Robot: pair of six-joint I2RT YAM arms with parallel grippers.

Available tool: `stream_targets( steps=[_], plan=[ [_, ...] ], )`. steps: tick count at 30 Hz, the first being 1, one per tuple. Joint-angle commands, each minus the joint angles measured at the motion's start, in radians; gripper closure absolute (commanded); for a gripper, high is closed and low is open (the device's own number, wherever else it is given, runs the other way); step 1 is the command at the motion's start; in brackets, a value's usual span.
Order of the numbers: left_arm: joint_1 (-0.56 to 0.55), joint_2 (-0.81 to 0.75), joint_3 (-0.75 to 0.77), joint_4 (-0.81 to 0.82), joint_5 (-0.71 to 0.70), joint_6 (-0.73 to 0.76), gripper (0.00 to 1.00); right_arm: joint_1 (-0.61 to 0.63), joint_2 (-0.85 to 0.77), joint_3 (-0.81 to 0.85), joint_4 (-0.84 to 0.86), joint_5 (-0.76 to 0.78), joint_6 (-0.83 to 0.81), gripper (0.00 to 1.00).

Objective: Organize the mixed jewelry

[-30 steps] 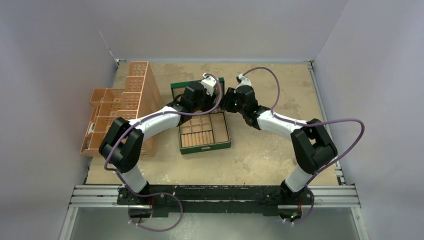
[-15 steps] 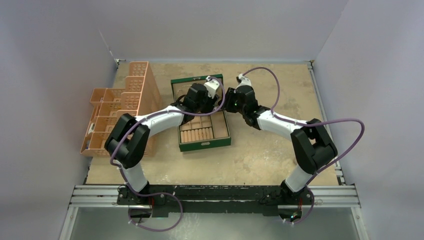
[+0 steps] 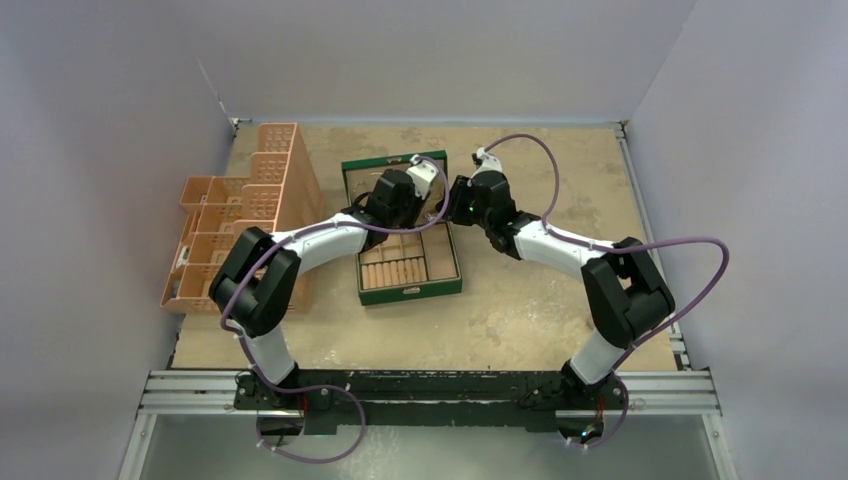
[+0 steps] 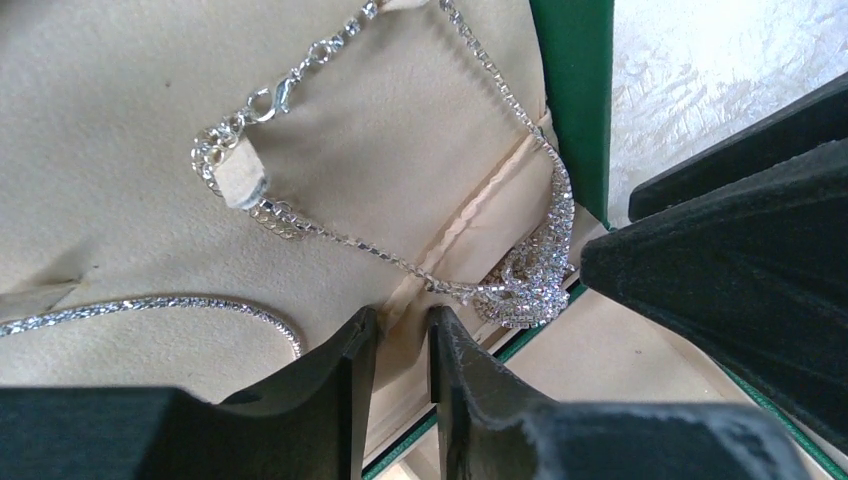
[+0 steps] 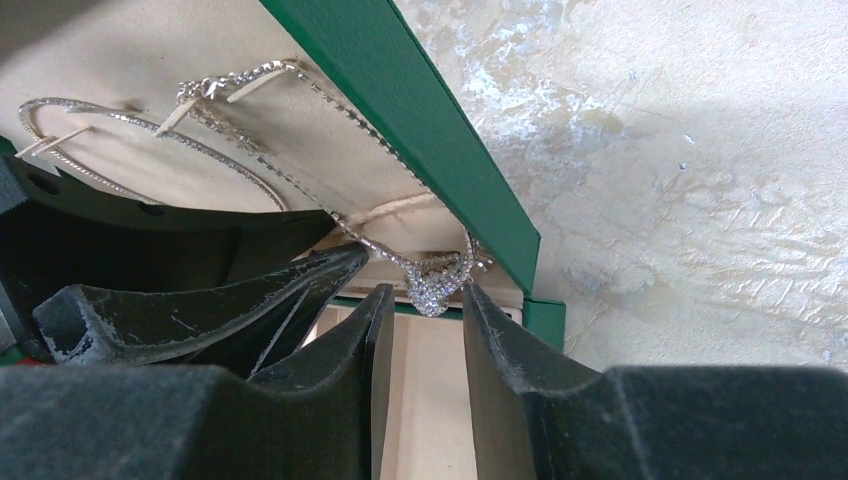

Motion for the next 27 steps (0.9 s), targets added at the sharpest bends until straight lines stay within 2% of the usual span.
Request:
stream_targets(
  steps=[1,9,19,27],
  plan=[
    [0.006,-0.030,-0.011,-0.005,-0.005,0.021,0.78,-0.004,0.004,0.017,0.021,-0.016,-0.018,0.66],
    [0.005,-0.053,-0.010,-0.020,0.020,0.027,1.00,-0.003,0.030,0.029,0.019,-0.023,-0.020,0.66],
    [0.006,-0.069,-0.011,-0.032,0.050,0.021,1.00,-0.002,0.061,0.032,0.070,-0.030,-0.010,0.75],
    [0.005,-0.072,-0.012,-0.037,0.082,0.018,1.00,-0.002,0.086,0.042,0.072,-0.015,0.001,0.77]
  ],
)
